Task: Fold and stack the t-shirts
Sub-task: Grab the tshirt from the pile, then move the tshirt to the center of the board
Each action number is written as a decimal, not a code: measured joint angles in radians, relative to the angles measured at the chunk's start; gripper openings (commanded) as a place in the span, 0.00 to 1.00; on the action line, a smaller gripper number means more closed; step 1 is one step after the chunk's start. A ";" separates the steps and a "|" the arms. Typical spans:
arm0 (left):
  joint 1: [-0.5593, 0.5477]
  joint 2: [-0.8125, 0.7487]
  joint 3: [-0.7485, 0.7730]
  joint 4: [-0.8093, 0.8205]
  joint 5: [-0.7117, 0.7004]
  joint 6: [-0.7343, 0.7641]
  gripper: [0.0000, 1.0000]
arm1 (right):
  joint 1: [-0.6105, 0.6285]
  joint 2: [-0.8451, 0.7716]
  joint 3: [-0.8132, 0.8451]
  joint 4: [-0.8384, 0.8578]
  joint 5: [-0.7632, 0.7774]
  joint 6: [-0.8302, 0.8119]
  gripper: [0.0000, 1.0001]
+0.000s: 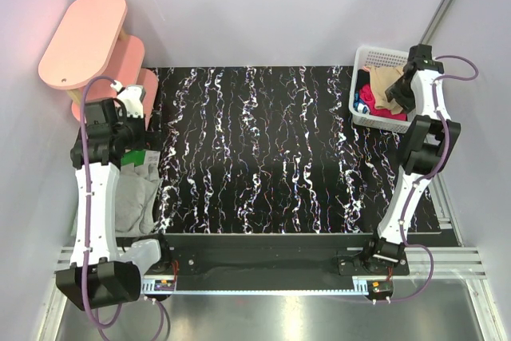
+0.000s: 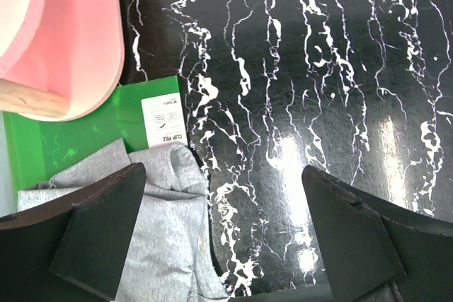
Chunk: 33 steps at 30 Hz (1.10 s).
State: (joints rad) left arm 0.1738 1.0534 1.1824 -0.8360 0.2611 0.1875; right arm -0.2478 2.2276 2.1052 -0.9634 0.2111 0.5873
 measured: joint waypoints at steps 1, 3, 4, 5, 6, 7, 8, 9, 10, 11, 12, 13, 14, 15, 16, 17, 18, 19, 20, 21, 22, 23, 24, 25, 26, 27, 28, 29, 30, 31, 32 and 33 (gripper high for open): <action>0.006 0.000 0.000 0.000 0.003 0.000 0.99 | -0.004 0.004 0.001 -0.001 -0.009 0.002 0.43; 0.014 0.000 0.000 0.000 0.006 0.000 0.99 | -0.012 0.013 0.007 -0.001 -0.023 0.007 0.21; 0.017 -0.001 0.000 0.000 0.008 0.000 0.99 | -0.014 0.019 0.012 -0.002 -0.030 0.012 0.00; 0.019 -0.003 0.000 0.000 0.011 0.000 0.99 | -0.015 0.024 0.016 -0.001 -0.039 0.010 0.00; 0.021 -0.005 0.000 0.000 0.013 0.000 0.99 | -0.016 0.029 0.019 0.001 -0.047 0.013 0.00; 0.021 -0.008 0.000 0.000 0.015 0.000 0.99 | -0.017 0.031 0.020 0.000 -0.055 0.019 0.00; 0.021 -0.011 0.000 0.000 0.018 0.000 0.99 | -0.017 0.031 0.020 -0.002 -0.067 0.022 0.00; 0.022 -0.014 0.000 0.000 0.019 0.000 0.99 | -0.017 0.031 0.020 -0.001 -0.076 0.022 0.00; 0.022 -0.017 0.000 0.000 0.020 0.000 0.99 | -0.017 0.031 0.023 -0.001 -0.087 0.022 0.00; 0.022 -0.019 0.000 0.000 0.022 0.000 0.99 | -0.017 0.031 0.026 0.000 -0.100 0.021 0.00; 0.022 -0.020 0.000 0.000 0.023 0.000 0.99 | -0.017 0.031 0.029 0.000 -0.111 0.019 0.00; 0.023 -0.021 0.000 0.000 0.024 0.000 0.99 | -0.015 0.028 0.032 -0.002 -0.124 0.016 0.00; 0.023 -0.020 0.000 0.000 0.027 0.000 0.99 | -0.012 0.023 0.035 -0.003 -0.132 0.011 0.00; 0.023 -0.020 0.000 0.000 0.030 -0.001 0.99 | -0.007 0.015 0.043 -0.007 -0.141 0.007 0.00; 0.023 -0.019 0.000 0.000 0.035 -0.003 0.99 | 0.003 0.002 0.064 -0.015 -0.150 0.000 0.00; 0.023 -0.019 0.000 0.000 0.040 -0.005 0.99 | 0.019 -0.014 0.087 -0.020 -0.152 -0.011 0.00; 0.023 -0.019 0.000 0.000 0.044 -0.006 0.99 | 0.036 -0.031 0.113 -0.025 -0.153 -0.020 0.00; 0.024 -0.018 0.000 0.000 0.051 -0.010 0.99 | 0.067 -0.054 0.164 -0.030 -0.153 -0.035 0.00; 0.024 -0.017 0.000 0.000 0.055 -0.013 0.99 | 0.103 -0.082 0.204 -0.027 -0.152 -0.051 0.00; 0.024 -0.016 0.000 0.000 0.058 -0.016 0.99 | 0.138 -0.109 0.233 -0.024 -0.152 -0.066 0.00; 0.024 -0.016 0.000 0.000 0.062 -0.021 0.99 | 0.185 -0.148 0.259 -0.017 -0.151 -0.085 0.00; 0.024 -0.016 0.000 0.000 0.067 -0.024 0.99 | 0.250 -0.201 0.277 -0.008 -0.154 -0.107 0.00; 0.024 -0.016 0.000 0.000 0.069 -0.025 0.99 | 0.299 -0.240 0.283 -0.001 -0.160 -0.124 0.00; 0.024 -0.016 0.000 0.000 0.072 -0.027 0.99 | 0.359 -0.289 0.282 0.004 -0.172 -0.142 0.00; 0.024 -0.016 0.000 0.000 0.074 -0.029 0.99 | 0.423 -0.337 0.278 0.005 -0.182 -0.163 0.00; 0.024 -0.016 0.000 0.000 0.076 -0.030 0.99 | 0.488 -0.386 0.260 0.014 -0.199 -0.182 0.00; 0.024 -0.016 0.000 0.000 0.077 -0.031 0.99 | 0.534 -0.426 0.234 0.023 -0.214 -0.195 0.00; 0.024 -0.016 0.000 0.000 0.080 -0.031 0.99 | 0.590 -0.475 0.197 0.027 -0.232 -0.211 0.00; 0.024 -0.016 0.000 0.000 0.082 -0.031 0.99 | 0.645 -0.518 0.159 0.031 -0.245 -0.226 0.00; 0.024 -0.016 0.000 0.000 0.084 -0.032 0.99 | 0.691 -0.553 0.122 0.032 -0.258 -0.239 0.00; 0.024 -0.017 0.000 0.000 0.088 -0.032 0.99 | 0.731 -0.577 0.091 0.030 -0.264 -0.252 0.00; 0.024 -0.017 0.000 0.000 0.093 -0.035 0.99 | 0.775 -0.596 0.057 0.031 -0.267 -0.264 0.00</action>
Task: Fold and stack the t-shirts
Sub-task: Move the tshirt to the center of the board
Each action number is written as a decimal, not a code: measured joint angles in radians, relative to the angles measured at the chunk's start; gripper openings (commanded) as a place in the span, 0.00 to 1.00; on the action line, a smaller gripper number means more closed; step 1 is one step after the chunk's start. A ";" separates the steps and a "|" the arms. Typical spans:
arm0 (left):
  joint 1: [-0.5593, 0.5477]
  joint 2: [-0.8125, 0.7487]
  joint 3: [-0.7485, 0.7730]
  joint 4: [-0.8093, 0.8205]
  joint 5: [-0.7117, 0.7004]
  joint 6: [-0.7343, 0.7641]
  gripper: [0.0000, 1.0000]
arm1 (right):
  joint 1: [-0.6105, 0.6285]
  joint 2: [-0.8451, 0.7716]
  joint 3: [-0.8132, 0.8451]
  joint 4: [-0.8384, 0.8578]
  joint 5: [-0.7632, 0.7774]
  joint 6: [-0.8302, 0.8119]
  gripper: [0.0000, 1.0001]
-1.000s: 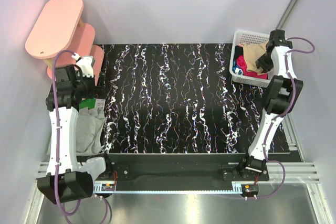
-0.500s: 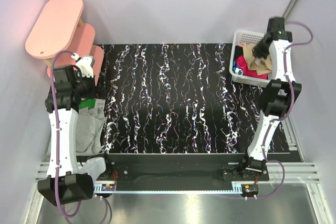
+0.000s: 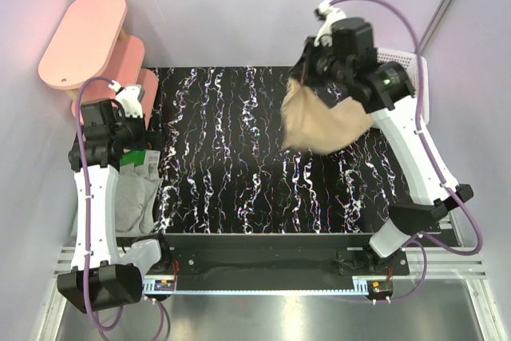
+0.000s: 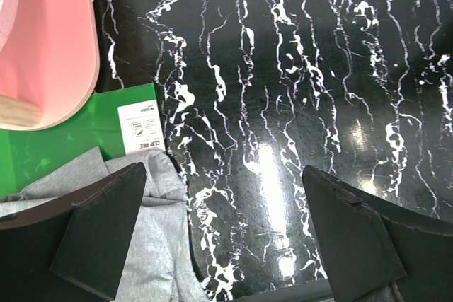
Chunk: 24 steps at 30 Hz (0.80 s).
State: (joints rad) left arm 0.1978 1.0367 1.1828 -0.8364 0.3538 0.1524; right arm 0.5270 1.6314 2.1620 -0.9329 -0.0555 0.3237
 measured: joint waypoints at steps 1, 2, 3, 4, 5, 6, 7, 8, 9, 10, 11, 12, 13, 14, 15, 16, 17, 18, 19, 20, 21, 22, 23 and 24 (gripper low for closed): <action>0.000 0.000 0.000 0.000 0.004 -0.002 0.99 | 0.021 -0.005 -0.019 -0.003 0.000 -0.008 0.00; 0.000 0.000 0.001 0.000 0.011 -0.005 0.99 | 0.046 -0.006 -0.038 -0.009 0.000 -0.016 0.00; 0.000 0.000 0.002 0.000 0.018 -0.008 0.99 | 0.065 -0.002 -0.053 -0.015 -0.002 -0.025 0.00; 0.000 0.000 0.003 0.000 0.024 -0.013 0.99 | 0.081 0.005 -0.060 -0.025 -0.006 -0.034 0.00; 0.000 -0.001 0.005 -0.002 0.032 -0.018 0.99 | 0.102 0.020 -0.062 -0.043 -0.010 -0.044 0.00; 0.000 -0.001 0.009 -0.002 0.042 -0.023 0.99 | 0.117 0.034 -0.054 -0.055 -0.012 -0.052 0.00; 0.000 -0.001 0.013 -0.003 0.051 -0.028 0.99 | 0.141 0.054 -0.033 -0.071 -0.015 -0.063 0.00; 0.000 -0.001 0.017 -0.003 0.064 -0.031 0.99 | 0.172 0.080 0.003 -0.088 -0.017 -0.076 0.00; 0.000 -0.002 0.021 -0.004 0.072 -0.033 0.99 | 0.195 0.099 0.032 -0.098 -0.018 -0.085 0.00; 0.000 -0.003 0.024 -0.004 0.084 -0.035 0.99 | 0.226 0.129 0.090 -0.122 -0.018 -0.095 0.00; 0.000 -0.005 0.025 -0.005 0.093 -0.038 0.99 | 0.258 0.157 0.146 -0.129 -0.018 -0.104 0.00; 0.000 -0.008 0.026 -0.005 0.102 -0.039 0.99 | 0.285 0.182 0.203 -0.142 -0.021 -0.110 0.00; 0.000 -0.014 0.026 -0.008 0.112 -0.040 0.99 | 0.312 0.205 0.262 -0.149 -0.028 -0.115 0.00; 0.000 -0.018 0.026 -0.010 0.119 -0.040 0.99 | 0.335 0.221 0.314 -0.154 -0.040 -0.118 0.00; 0.000 -0.021 0.026 -0.010 0.124 -0.040 0.99 | 0.354 0.233 0.359 -0.158 -0.052 -0.119 0.00; 0.000 -0.023 0.026 -0.011 0.130 -0.040 0.99 | 0.369 0.238 0.396 -0.157 -0.065 -0.119 0.00; 0.000 -0.023 0.026 -0.011 0.136 -0.040 0.99 | 0.378 0.240 0.427 -0.157 -0.079 -0.119 0.00; 0.000 -0.023 0.026 -0.011 0.143 -0.041 0.98 | 0.383 0.240 0.455 -0.156 -0.094 -0.118 0.00; 0.000 -0.021 0.024 -0.011 0.148 -0.041 0.98 | 0.384 0.240 0.476 -0.155 -0.102 -0.117 0.00; -0.002 -0.020 0.020 -0.011 0.158 -0.041 0.98 | 0.385 0.240 0.496 -0.151 -0.111 -0.114 0.00; -0.007 -0.019 0.013 -0.012 0.166 -0.042 0.98 | 0.385 0.239 0.509 -0.146 -0.116 -0.113 0.00; -0.014 -0.017 0.005 -0.011 0.173 -0.042 0.98 | 0.385 0.238 0.514 -0.140 -0.120 -0.111 0.00; -0.023 -0.014 -0.003 -0.012 0.182 -0.043 0.98 | 0.385 0.238 0.514 -0.138 -0.122 -0.110 0.00; -0.035 -0.010 -0.014 -0.012 0.193 -0.044 0.98 | 0.385 0.238 0.510 -0.138 -0.122 -0.110 0.00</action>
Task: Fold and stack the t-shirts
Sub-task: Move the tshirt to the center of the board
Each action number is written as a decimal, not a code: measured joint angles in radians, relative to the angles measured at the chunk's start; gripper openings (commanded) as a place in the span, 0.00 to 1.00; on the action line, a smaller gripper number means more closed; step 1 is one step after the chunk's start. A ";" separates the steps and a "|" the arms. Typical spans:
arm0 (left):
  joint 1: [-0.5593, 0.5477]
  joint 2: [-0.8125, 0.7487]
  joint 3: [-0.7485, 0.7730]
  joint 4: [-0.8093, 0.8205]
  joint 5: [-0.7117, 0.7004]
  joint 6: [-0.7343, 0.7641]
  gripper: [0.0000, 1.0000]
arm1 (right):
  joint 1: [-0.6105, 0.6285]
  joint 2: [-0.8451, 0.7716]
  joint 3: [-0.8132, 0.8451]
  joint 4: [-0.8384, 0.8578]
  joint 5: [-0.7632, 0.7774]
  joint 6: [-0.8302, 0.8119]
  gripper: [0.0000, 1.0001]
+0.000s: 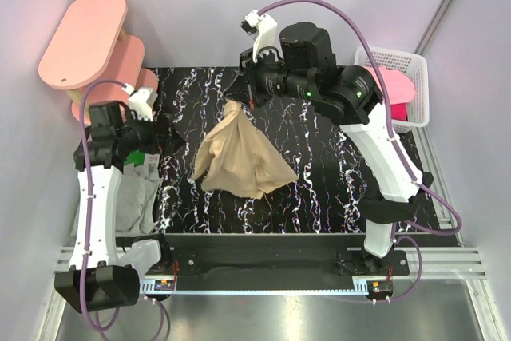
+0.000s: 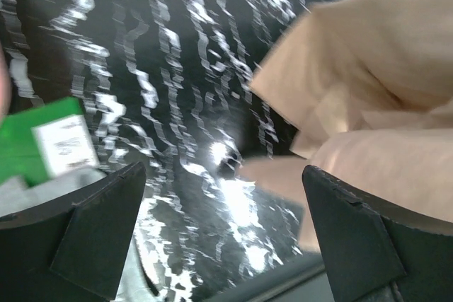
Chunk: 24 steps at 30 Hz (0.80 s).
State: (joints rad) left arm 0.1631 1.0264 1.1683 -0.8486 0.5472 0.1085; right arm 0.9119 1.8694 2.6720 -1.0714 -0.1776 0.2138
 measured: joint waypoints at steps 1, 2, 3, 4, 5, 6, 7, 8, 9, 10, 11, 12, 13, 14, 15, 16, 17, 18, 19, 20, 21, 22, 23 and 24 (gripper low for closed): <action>-0.013 0.005 -0.009 -0.003 0.013 -0.001 0.97 | 0.001 0.000 -0.009 -0.001 0.000 0.000 0.00; -0.025 0.008 -0.019 -0.004 0.027 -0.001 0.97 | 0.001 0.000 -0.015 -0.002 0.000 0.000 0.00; -0.041 0.010 -0.027 -0.008 0.045 0.001 0.99 | 0.001 0.000 -0.024 -0.005 0.001 0.000 0.00; -0.059 0.011 -0.034 -0.018 0.066 0.010 0.99 | 0.001 0.000 -0.031 -0.008 0.001 0.000 0.00; -0.082 0.011 -0.036 -0.035 0.087 0.029 0.99 | 0.001 0.000 -0.036 -0.011 0.002 0.000 0.00; -0.106 0.011 -0.036 -0.050 0.110 0.047 0.99 | 0.001 0.000 -0.040 -0.014 0.002 0.000 0.00; -0.140 0.008 -0.036 -0.071 0.139 0.077 0.99 | 0.001 0.001 -0.041 -0.018 0.003 0.000 0.00; -0.159 0.005 -0.036 -0.087 0.158 0.097 0.99 | 0.001 0.001 -0.041 -0.019 0.003 0.000 0.00; -0.180 0.000 -0.036 -0.107 0.179 0.120 0.99 | 0.001 0.002 -0.041 -0.018 0.004 0.000 0.00; -0.191 -0.008 -0.036 -0.124 0.192 0.139 0.99 | 0.001 0.003 -0.040 -0.018 0.004 0.000 0.00; -0.195 -0.018 -0.036 -0.135 0.196 0.150 0.98 | 0.001 0.008 -0.032 -0.020 0.003 0.000 0.00; -0.193 -0.028 -0.035 -0.141 0.192 0.154 0.98 | 0.002 0.017 -0.018 -0.018 0.002 0.000 0.00; -0.190 -0.039 -0.031 -0.144 0.185 0.153 0.97 | 0.002 0.027 -0.004 -0.014 0.000 0.001 0.00; -0.178 -0.051 -0.027 -0.138 0.184 0.146 0.96 | 0.002 0.040 0.011 -0.011 -0.005 0.004 0.00; -0.158 -0.064 -0.026 -0.126 0.184 0.136 0.96 | 0.002 0.057 0.032 -0.008 -0.016 0.008 0.00; -0.129 -0.079 -0.026 -0.113 0.185 0.123 0.96 | 0.004 0.076 0.055 -0.002 -0.028 0.013 0.00; -0.086 -0.093 -0.025 -0.095 0.192 0.106 0.96 | 0.008 0.092 0.071 0.005 -0.035 0.016 0.00; -0.043 -0.105 -0.024 -0.082 0.201 0.093 0.95 | 0.014 0.110 0.089 0.014 -0.048 0.019 0.00; 0.009 -0.115 -0.023 -0.065 0.211 0.078 0.95 | 0.024 0.126 0.098 0.023 -0.056 0.021 0.00; 0.066 -0.119 -0.019 -0.053 0.229 0.066 0.95 | 0.037 0.138 0.103 0.031 -0.064 0.022 0.00; 0.121 -0.122 -0.014 -0.040 0.246 0.056 0.95 | 0.051 0.148 0.104 0.038 -0.073 0.022 0.00; 0.161 -0.120 -0.009 -0.028 0.261 0.048 0.95 | 0.067 0.155 0.104 0.046 -0.080 0.022 0.00; 0.190 -0.114 -0.005 -0.018 0.269 0.042 0.95 | 0.084 0.161 0.104 0.055 -0.085 0.021 0.00; 0.210 -0.108 -0.005 -0.010 0.280 0.037 0.95 | 0.099 0.164 0.104 0.062 -0.093 0.021 0.00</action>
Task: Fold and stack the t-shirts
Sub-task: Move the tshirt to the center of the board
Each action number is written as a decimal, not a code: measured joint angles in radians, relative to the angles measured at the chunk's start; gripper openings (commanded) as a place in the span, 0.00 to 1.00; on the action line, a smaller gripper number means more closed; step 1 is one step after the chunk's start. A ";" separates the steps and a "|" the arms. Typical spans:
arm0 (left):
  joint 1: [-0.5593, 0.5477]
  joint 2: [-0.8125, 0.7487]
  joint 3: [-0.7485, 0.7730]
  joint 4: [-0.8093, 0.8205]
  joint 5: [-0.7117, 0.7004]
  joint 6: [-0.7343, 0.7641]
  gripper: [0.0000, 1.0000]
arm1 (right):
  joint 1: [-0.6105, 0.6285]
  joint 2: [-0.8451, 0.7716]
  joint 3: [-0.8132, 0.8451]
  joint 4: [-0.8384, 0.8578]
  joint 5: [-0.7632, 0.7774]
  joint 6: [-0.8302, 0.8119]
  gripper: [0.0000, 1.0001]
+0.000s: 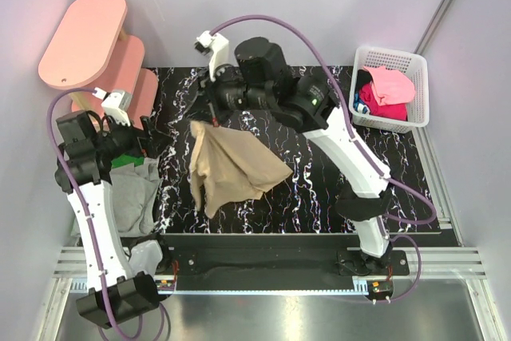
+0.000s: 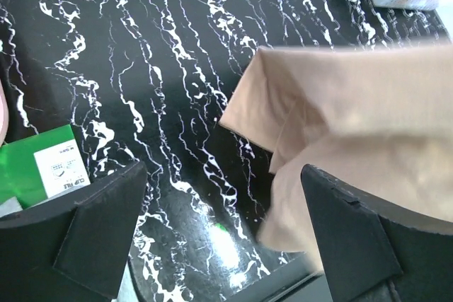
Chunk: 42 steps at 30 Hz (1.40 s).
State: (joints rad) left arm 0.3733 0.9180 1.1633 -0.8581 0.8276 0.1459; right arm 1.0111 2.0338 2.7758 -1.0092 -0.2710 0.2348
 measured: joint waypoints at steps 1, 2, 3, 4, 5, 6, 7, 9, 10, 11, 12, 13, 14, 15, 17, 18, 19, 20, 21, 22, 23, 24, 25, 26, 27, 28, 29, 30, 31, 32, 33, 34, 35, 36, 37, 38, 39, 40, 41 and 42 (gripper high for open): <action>0.007 0.007 0.000 0.002 0.010 -0.006 0.95 | 0.019 0.002 0.000 0.010 -0.008 0.000 0.00; 0.011 0.015 0.000 0.003 0.023 -0.012 0.94 | 0.044 0.003 0.001 0.029 -0.022 -0.002 0.00; 0.015 0.024 0.000 0.006 0.035 -0.017 0.94 | 0.060 0.003 0.001 0.034 -0.026 -0.002 0.00; 0.016 0.032 0.000 0.008 0.043 -0.023 0.94 | 0.087 0.004 0.003 0.046 -0.035 -0.005 0.00; 0.018 0.041 -0.001 0.010 0.054 -0.026 0.94 | 0.109 0.004 0.005 0.055 -0.042 -0.010 0.00; 0.019 0.048 -0.001 0.013 0.063 -0.032 0.94 | 0.133 0.004 0.007 0.061 -0.049 -0.021 0.00; 0.021 0.055 -0.001 0.015 0.070 -0.036 0.94 | 0.156 0.004 0.008 0.065 -0.051 -0.033 0.00; 0.023 0.066 -0.001 0.016 0.084 -0.043 0.94 | 0.203 0.003 0.008 0.069 -0.048 -0.060 0.00; 0.024 0.071 -0.001 0.018 0.087 -0.045 0.94 | 0.224 0.002 0.005 0.068 -0.027 -0.075 0.00; 0.025 0.073 -0.001 0.019 0.090 -0.046 0.94 | 0.242 -0.006 -0.005 0.068 0.005 -0.090 0.00; 0.026 0.075 -0.001 0.020 0.091 -0.047 0.94 | 0.251 -0.019 -0.026 0.064 0.050 -0.107 0.00; 0.026 0.076 -0.001 0.022 0.092 -0.048 0.94 | 0.253 -0.041 -0.059 0.062 0.102 -0.121 0.00; 0.026 0.076 -0.001 0.023 0.093 -0.050 0.94 | 0.240 -0.070 -0.102 0.057 0.156 -0.129 0.00; 0.026 0.077 -0.001 0.023 0.095 -0.050 0.93 | 0.210 -0.105 -0.151 0.043 0.209 -0.127 0.00; 0.026 0.078 -0.001 0.023 0.097 -0.051 0.93 | 0.107 -0.169 -0.243 0.034 0.264 -0.102 0.00; 0.026 0.078 -0.001 0.023 0.098 -0.051 0.93 | 0.053 -0.196 -0.286 0.030 0.284 -0.087 0.00; 0.026 0.078 -0.001 0.024 0.098 -0.050 0.93 | -0.025 -0.237 -0.358 0.039 0.317 -0.072 0.00; 0.026 0.078 -0.002 0.025 0.098 -0.050 0.93 | -0.111 -0.272 -0.422 0.035 0.351 -0.056 0.00; 0.026 0.077 -0.004 0.027 0.098 -0.050 0.93 | -0.192 -0.298 -0.482 0.035 0.390 -0.042 0.04; 0.027 0.076 -0.008 0.030 0.100 -0.050 0.93 | -0.271 -0.320 -0.539 0.036 0.421 -0.028 0.10; 0.027 0.074 -0.012 0.031 0.101 -0.049 0.93 | -0.328 -0.332 -0.577 0.032 0.441 -0.016 0.12; 0.027 0.072 -0.014 0.030 0.101 -0.049 0.93 | -0.405 -0.346 -0.635 0.038 0.448 0.002 0.23; 0.027 0.069 -0.016 0.030 0.102 -0.048 0.93 | -0.451 -0.351 -0.676 0.037 0.449 0.018 0.37; 0.027 0.066 -0.016 0.030 0.103 -0.046 0.92 | -0.500 -0.352 -0.718 0.037 0.449 0.037 0.50; 0.027 0.062 -0.016 0.031 0.104 -0.044 0.92 | -0.540 -0.350 -0.764 0.043 0.450 0.055 0.61; 0.027 0.058 -0.016 0.031 0.104 -0.041 0.92 | -0.574 -0.346 -0.819 0.043 0.455 0.066 0.79; 0.026 0.051 -0.016 0.031 0.105 -0.036 0.92 | -0.591 -0.336 -0.858 0.038 0.462 0.080 0.84; 0.026 0.047 -0.016 0.031 0.106 -0.030 0.91 | -0.597 -0.323 -0.885 0.036 0.469 0.098 0.87; 0.018 0.041 -0.017 0.031 0.105 -0.019 0.92 | -0.599 -0.306 -0.917 0.037 0.476 0.103 0.88; 0.005 0.032 -0.020 0.032 0.101 -0.004 0.91 | -0.597 -0.279 -0.946 0.033 0.481 0.109 0.89; -0.010 0.027 -0.021 0.030 0.098 0.010 0.91 | -0.593 -0.260 -0.962 0.032 0.484 0.114 0.89; -0.054 0.025 -0.021 0.024 0.076 0.033 0.91 | -0.591 -0.236 -0.977 0.030 0.484 0.120 0.88; -0.095 0.025 -0.022 0.019 0.064 0.049 0.90 | -0.587 -0.216 -0.988 0.026 0.481 0.125 0.86; -0.152 0.027 -0.024 0.016 0.037 0.072 0.89 | -0.586 -0.202 -0.993 0.023 0.474 0.127 0.84; -0.220 0.033 -0.029 0.010 0.006 0.093 0.89 | -0.586 -0.192 -0.997 0.021 0.460 0.130 0.84; -0.283 0.041 -0.035 0.005 -0.027 0.111 0.88 | -0.583 -0.188 -0.997 0.019 0.451 0.132 0.84; -0.333 0.051 -0.043 -0.002 -0.050 0.127 0.87 | -0.580 -0.190 -0.997 0.020 0.438 0.134 0.84; -0.365 0.063 -0.050 -0.010 -0.068 0.140 0.84 | -0.575 -0.195 -0.997 0.021 0.432 0.135 0.84; -0.392 0.095 -0.056 -0.023 -0.096 0.154 0.82 | -0.564 -0.202 -0.999 0.023 0.422 0.139 0.83; -0.401 0.125 -0.057 -0.029 -0.117 0.164 0.81 | -0.555 -0.210 -1.006 0.029 0.410 0.142 0.83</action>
State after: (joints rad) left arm -0.0277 1.0431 1.1061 -0.8871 0.7101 0.3099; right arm 0.4557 1.8236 1.7695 -0.9802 0.1387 0.3767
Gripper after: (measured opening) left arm 0.852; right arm 0.840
